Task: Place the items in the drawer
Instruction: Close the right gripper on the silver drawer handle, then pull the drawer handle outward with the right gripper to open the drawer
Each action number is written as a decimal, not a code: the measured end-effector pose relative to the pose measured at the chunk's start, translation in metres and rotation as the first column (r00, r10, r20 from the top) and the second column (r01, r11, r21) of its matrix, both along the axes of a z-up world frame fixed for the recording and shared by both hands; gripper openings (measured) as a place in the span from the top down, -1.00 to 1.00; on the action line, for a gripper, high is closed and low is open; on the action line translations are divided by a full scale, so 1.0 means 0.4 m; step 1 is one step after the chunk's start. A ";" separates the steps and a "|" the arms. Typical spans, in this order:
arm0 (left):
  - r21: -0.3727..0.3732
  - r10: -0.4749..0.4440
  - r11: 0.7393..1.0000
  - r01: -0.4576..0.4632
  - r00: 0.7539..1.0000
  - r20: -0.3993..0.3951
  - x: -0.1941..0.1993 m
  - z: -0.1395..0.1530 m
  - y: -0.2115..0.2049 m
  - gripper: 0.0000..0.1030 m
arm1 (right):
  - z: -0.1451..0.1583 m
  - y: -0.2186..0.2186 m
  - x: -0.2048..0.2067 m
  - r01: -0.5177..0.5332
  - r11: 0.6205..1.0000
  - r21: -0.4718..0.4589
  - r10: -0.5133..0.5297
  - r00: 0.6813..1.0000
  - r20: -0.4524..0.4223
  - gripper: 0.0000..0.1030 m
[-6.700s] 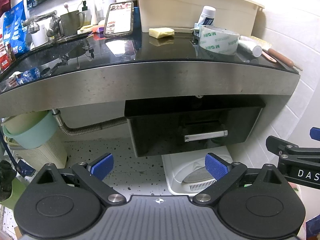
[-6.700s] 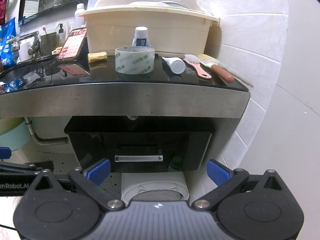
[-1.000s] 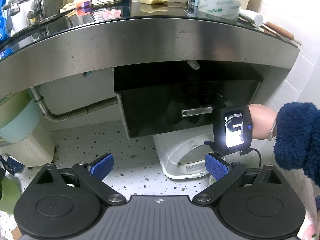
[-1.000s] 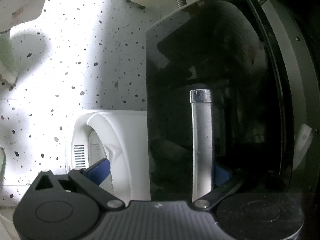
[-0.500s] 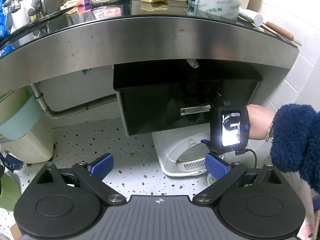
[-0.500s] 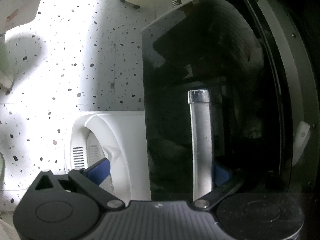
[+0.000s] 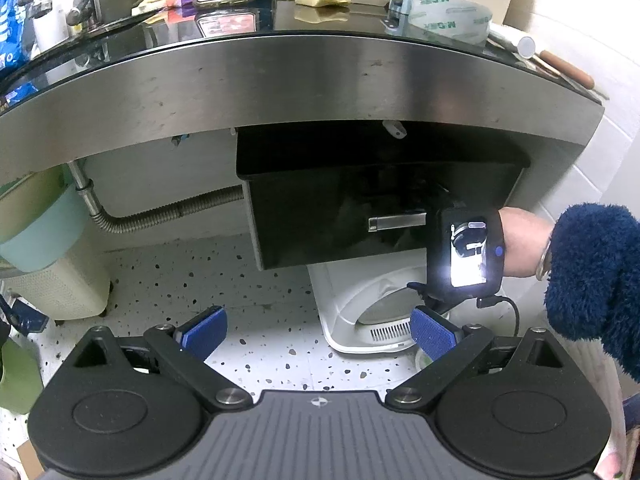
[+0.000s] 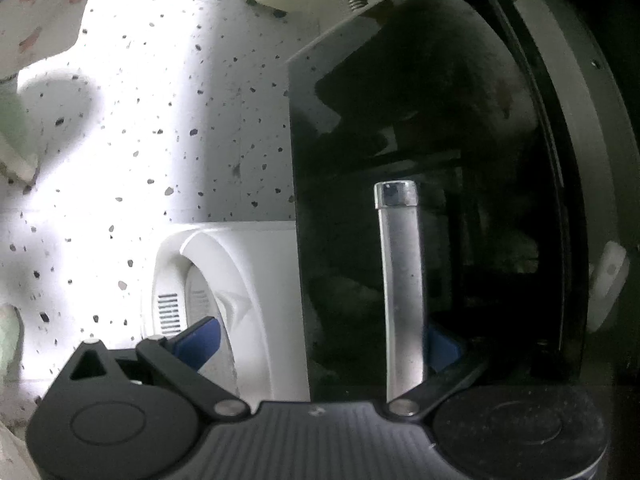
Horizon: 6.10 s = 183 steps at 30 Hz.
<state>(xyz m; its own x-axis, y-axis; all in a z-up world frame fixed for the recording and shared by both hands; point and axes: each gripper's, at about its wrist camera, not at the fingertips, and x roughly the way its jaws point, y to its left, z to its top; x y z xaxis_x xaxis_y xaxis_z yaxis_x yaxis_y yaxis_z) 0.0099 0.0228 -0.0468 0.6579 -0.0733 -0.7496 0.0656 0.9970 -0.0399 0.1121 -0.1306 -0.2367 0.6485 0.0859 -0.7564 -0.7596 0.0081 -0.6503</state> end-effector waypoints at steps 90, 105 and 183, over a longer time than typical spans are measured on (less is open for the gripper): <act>0.101 -0.041 0.995 0.025 0.986 0.159 -0.051 0.024 -0.054 -0.91 | 0.290 -0.192 -0.234 0.699 0.055 0.713 -0.723 0.521 -0.454 -1.00; 0.058 -0.045 0.998 0.037 0.989 0.143 -0.042 0.028 -0.046 -0.92 | 0.201 -0.120 -0.124 0.822 0.152 0.549 -0.713 0.476 -0.515 -1.00; 0.080 -0.080 0.994 0.070 0.989 0.128 -0.033 0.046 -0.059 -0.92 | 0.155 -0.081 -0.095 0.897 0.108 0.430 -0.718 0.370 -0.590 -1.00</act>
